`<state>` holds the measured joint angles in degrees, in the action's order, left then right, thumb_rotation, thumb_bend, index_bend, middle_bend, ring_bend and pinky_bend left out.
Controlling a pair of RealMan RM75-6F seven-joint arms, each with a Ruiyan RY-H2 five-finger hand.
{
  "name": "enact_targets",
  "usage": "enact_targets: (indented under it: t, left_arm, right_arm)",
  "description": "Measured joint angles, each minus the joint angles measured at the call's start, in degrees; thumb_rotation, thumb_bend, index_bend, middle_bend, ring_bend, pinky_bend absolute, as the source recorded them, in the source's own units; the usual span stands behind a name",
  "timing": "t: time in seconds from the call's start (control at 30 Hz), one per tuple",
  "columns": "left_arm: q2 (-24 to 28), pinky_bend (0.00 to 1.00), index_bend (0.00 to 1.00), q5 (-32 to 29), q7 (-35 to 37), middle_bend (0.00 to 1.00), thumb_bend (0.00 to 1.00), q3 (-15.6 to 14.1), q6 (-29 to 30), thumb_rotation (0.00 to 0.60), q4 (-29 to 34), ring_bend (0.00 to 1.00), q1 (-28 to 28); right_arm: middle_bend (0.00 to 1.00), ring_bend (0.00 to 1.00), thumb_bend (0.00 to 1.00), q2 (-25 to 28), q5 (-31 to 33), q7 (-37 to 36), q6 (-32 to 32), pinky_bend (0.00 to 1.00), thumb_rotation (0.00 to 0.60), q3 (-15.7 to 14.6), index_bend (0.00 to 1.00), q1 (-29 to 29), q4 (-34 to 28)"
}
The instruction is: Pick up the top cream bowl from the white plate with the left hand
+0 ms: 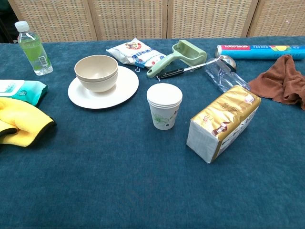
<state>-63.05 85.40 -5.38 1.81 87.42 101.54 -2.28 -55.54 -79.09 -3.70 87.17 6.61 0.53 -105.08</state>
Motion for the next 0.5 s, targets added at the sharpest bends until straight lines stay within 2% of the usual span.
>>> enact_targets:
  t: [0.4, 0.5]
  left_arm:
    - [-0.88, 0.0, 0.13, -0.52, -0.57, 0.0, 0.01, 0.75, -1.94, 0.6, -0.71, 0.0, -1.56]
    - [-1.56, 0.0, 0.22, -0.86, -0.68, 0.0, 0.05, 2.33, -3.77, 0.6, -1.65, 0.0, -3.81]
  right_arm:
    - [0.0, 0.0, 0.0, -0.28, -0.1, 0.66, 0.1, 0.0, 0.6, -0.12, 0.04, 0.0, -0.11]
    - [0.0, 0.0, 0.0, -0.45, 0.35, 0.87, -0.43, 0.0, 0.6, -0.09, 0.04, -0.21, 0.11]
